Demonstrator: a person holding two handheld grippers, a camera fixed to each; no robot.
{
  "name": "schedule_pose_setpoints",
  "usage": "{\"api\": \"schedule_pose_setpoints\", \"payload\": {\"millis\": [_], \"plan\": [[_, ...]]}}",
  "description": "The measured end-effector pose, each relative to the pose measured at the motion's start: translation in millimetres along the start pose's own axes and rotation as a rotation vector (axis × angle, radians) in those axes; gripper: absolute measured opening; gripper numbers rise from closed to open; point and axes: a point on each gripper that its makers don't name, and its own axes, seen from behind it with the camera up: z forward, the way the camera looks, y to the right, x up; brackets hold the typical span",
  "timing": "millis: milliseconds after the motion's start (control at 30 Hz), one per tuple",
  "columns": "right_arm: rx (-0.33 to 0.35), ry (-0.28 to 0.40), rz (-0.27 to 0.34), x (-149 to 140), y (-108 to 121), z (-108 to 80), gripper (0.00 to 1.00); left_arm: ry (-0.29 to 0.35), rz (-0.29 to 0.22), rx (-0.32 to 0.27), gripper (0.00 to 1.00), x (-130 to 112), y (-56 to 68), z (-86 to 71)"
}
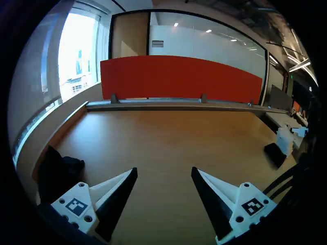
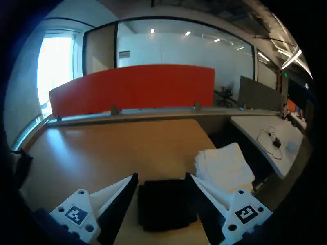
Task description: Fold towel
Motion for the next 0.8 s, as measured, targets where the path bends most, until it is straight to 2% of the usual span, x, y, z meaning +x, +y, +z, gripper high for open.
{"api": "schedule_pose_setpoints", "payload": {"millis": [200, 500, 800], "plan": [[-0.007, 0.129, 0.03, 36.9, -8.1, -5.3, 0.89, 0.047, -0.01, 0.007, 0.98, 18.9, -3.9, 2.3], [-0.014, 0.174, 0.011, 53.4, -16.6, -5.7, 0.9, 0.097, -0.008, 0.021, 0.98, 39.0, -12.1, 3.8], [-0.006, 0.237, -0.037, 80.9, -43.3, -10.9, 0.92, 0.152, 0.003, 0.032, 0.98, 63.7, -20.0, 4.9]]}}
